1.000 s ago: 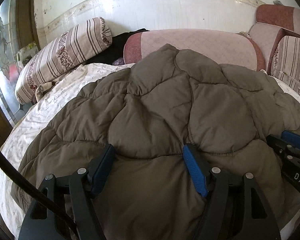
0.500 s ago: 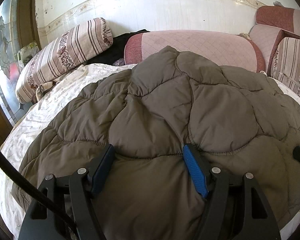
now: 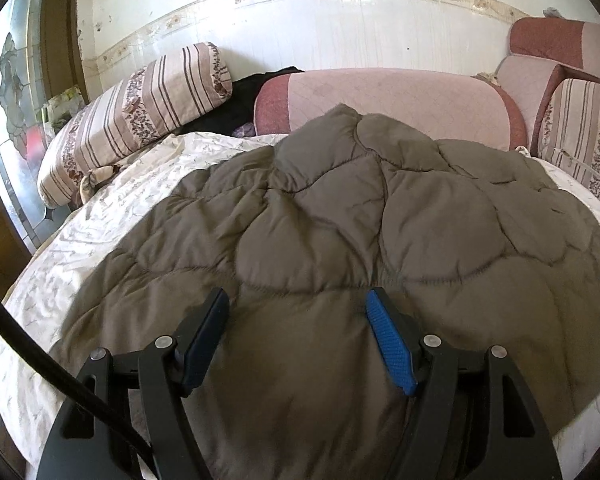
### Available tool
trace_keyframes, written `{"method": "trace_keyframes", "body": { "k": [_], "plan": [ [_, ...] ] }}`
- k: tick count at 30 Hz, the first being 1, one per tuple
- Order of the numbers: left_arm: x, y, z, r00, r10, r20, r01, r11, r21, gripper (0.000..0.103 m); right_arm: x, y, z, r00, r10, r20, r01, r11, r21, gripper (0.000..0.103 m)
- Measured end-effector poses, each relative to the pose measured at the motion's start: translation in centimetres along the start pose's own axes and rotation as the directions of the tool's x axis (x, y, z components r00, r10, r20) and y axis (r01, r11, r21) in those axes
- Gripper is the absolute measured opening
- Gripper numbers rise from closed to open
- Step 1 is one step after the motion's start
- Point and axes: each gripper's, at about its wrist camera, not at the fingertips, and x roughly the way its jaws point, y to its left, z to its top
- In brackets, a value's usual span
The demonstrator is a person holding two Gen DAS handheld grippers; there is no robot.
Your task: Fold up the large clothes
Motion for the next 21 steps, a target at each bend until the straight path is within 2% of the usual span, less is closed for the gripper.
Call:
{"method": "trace_keyframes", "body": {
  "k": [5, 9, 13, 17, 21],
  "plan": [
    [-3.3, 2.0, -1.1, 1.000, 0.003, -0.011, -0.003, 0.999, -0.032, 0.071, -2.1, -2.3, -0.9, 0.999, -0.036, -0.001, 0.036, 0.997, 0.072, 0.056],
    [-5.1, 4.1, -2.1, 0.998, 0.056, -0.026, -0.058, 0.996, -0.074, 0.071, -2.5, -3.3, -2.2, 0.999, -0.036, -0.030, 0.039, 0.994, 0.102, 0.056],
    [-3.8, 6.3, -3.3, 0.991, 0.078, -0.107, -0.090, 0.989, -0.116, 0.071, -2.0, -2.9, -2.7, 0.998, -0.054, -0.041, 0.057, 0.995, 0.079, 0.057],
    [-3.4, 6.3, -3.7, 0.991, 0.090, -0.097, -0.099, 0.991, -0.086, 0.075, -0.7, -2.4, -3.0, 0.995, -0.075, -0.061, 0.079, 0.996, 0.052, 0.064],
    [-3.0, 6.2, -3.8, 0.990, 0.095, -0.100, -0.104, 0.991, -0.081, 0.076, 0.0, -2.0, -3.2, 0.993, -0.093, -0.071, 0.094, 0.995, 0.024, 0.065]
  ]
}}
